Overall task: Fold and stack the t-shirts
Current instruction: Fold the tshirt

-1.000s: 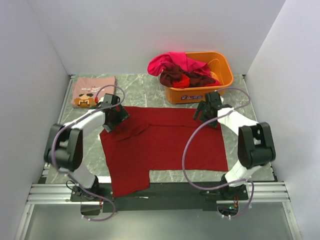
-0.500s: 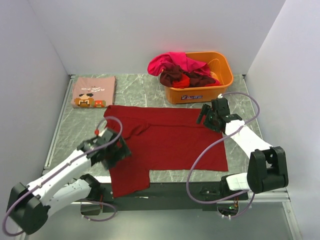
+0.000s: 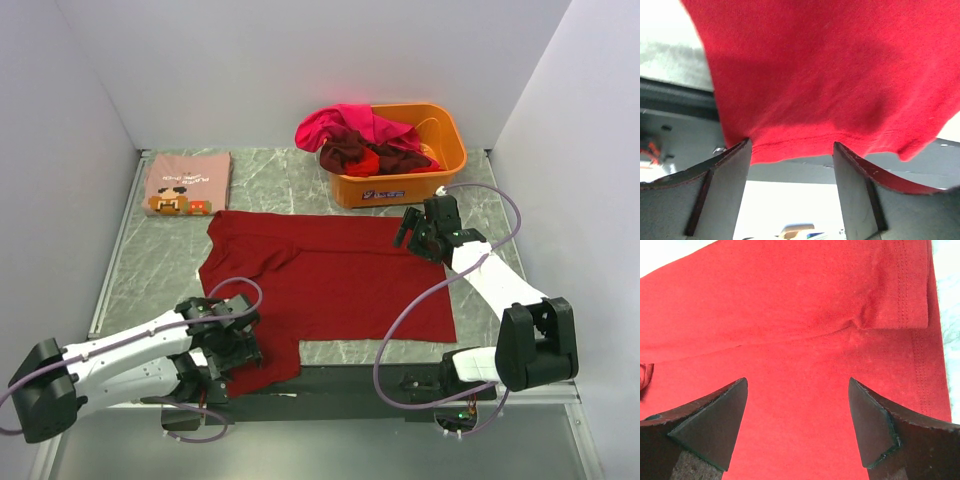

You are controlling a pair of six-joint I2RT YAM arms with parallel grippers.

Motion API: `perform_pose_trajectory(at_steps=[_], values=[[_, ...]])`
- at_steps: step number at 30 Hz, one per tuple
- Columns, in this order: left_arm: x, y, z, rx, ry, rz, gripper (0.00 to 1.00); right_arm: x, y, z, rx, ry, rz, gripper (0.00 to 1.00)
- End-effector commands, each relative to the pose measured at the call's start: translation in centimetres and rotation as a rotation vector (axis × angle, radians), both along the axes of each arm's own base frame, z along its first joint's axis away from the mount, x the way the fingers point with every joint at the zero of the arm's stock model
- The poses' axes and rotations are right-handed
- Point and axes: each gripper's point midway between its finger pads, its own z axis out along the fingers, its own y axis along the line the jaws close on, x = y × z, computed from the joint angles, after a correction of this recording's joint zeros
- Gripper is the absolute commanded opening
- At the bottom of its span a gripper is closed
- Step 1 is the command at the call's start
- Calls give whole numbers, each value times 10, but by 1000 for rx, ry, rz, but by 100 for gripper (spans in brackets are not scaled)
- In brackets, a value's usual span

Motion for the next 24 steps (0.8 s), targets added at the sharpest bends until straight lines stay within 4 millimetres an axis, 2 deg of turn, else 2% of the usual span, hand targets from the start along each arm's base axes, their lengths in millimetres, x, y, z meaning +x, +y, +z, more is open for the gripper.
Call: perform_pose_trajectory(at_steps=[1,5,7,13,17,20,23,24], values=[[-9,1,10,46,54,-9,71,1,-3,6,-8,-30,3,88],[-4,7,16,142,44,-54,70,2,-3,3,-8,-22,6,88],[-4,5,11,152,53,-78,69,1,-2,2,-11,-18,10,88],[-14,-12,-11,87,103,-130,48,0,-5,0,-20,-9,-4,88],[-22,-1,-17,134,123,-141,45,-3,-7,-2,-23,3,-14,88],[-25,0,-20,136,137,-153,37,-8,-9,-5,-23,12,-24,88],[-25,0,-22,148,142,-162,23,-25,-21,-12,-56,63,-96,88],[-25,-1,-22,149,139,-166,17,-36,-27,-12,-57,89,-136,88]])
